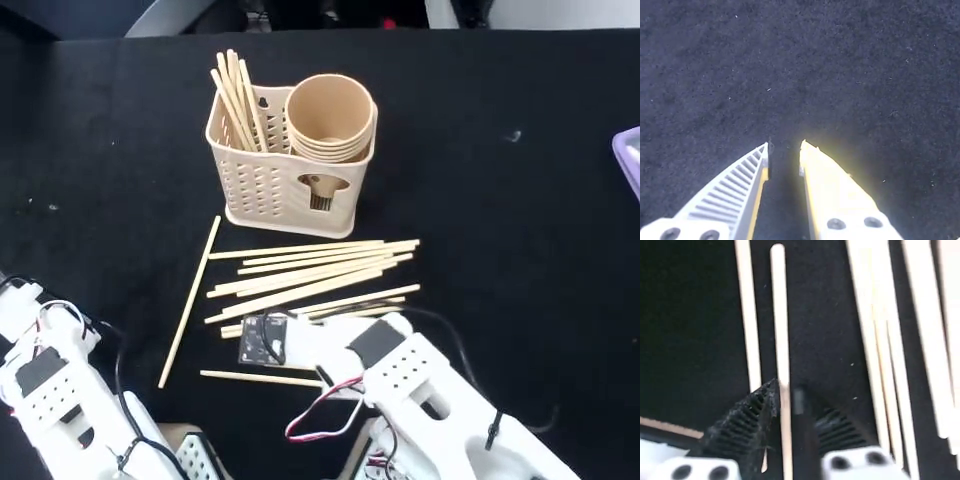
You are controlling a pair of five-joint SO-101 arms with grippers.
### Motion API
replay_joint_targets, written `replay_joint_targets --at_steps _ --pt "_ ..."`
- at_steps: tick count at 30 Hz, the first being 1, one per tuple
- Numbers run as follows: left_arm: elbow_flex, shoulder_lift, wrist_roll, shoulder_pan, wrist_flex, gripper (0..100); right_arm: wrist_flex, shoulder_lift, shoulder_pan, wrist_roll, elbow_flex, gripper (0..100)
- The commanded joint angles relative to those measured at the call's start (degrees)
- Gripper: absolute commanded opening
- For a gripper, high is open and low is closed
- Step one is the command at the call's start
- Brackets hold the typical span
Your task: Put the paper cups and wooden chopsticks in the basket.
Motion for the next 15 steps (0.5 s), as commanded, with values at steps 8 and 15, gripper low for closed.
replay_joint_targets --at_steps 8,15 --pt "-2.8 -0.4 0.1 -0.2 -0.6 11 10.4 -1.1 -1.9 -2.1 -10.8 22.6" --pt "-2.8 -0.4 0.1 -0.2 -0.6 11 4.8 -0.7 -10.8 -2.5 -3.2 28.7"
